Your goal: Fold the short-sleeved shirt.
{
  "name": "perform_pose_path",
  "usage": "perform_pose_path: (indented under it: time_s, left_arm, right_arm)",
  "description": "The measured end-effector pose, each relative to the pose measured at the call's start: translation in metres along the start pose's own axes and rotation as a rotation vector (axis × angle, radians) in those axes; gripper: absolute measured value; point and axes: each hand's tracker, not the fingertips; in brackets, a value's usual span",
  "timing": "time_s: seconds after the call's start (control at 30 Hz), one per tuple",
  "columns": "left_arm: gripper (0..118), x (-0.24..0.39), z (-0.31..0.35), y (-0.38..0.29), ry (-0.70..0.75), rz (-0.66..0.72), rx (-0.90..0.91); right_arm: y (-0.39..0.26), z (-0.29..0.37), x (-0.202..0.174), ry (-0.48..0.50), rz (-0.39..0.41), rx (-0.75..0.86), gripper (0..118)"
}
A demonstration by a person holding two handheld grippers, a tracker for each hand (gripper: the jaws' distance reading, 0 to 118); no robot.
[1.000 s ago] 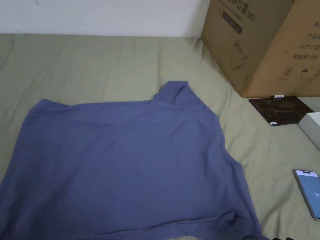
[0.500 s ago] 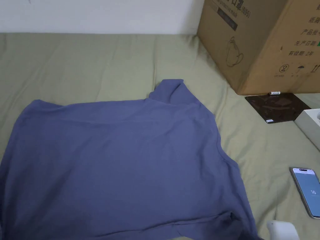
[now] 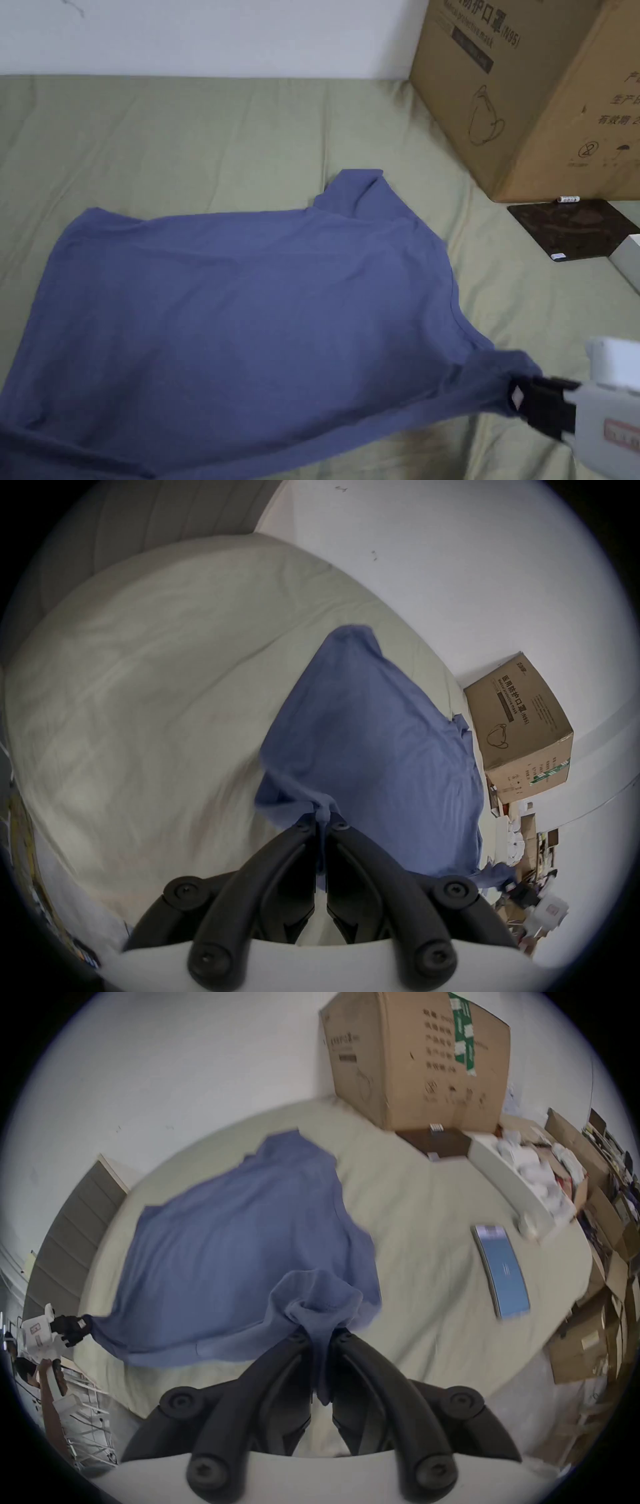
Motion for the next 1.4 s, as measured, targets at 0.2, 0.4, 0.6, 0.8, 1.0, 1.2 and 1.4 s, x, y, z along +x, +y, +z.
perform_pose_path:
  time_s: [0.2, 0.4, 0.6, 0.8, 1.0, 1.2, 1.4]
  left_arm:
    - [4, 0.020, -0.045, 0.056, 0.002, -0.028, 0.028]
    - [4, 0.030, -0.107, 0.087, 0.057, -0.009, -0.042]
    - [17, 0.040, -0.153, 0.095, 0.149, -0.091, -0.083]
    - [79, 0.026, -0.096, 0.097, 0.040, -0.031, -0.070]
    - [18, 0.014, 0.017, 0.063, 0.005, -0.032, 0.023]
    - [0, 0.008, 0.033, 0.008, 0.010, -0.024, -0.019]
    - [91, 0.018, -0.027, 0.028, 0.101, -0.152, 0.013]
  right_arm:
    - [0.079, -0.072, -0.009, -0.012, 0.015, -0.018, 8]
    - [0.109, -0.154, -0.004, -0.046, -0.008, -0.133, 8]
    - [0.113, -0.204, 0.002, -0.081, 0.009, -0.192, 16]
    - [0.108, -0.149, 0.016, -0.031, -0.033, -0.087, 74]
    - [0.044, -0.043, 0.029, 0.010, -0.082, -0.022, 68]
    - [-0.031, -0.027, 0.012, 0.000, -0.158, -0.151, 0]
    - [-0.029, -0.017, -0.006, 0.043, -0.213, -0.189, 0]
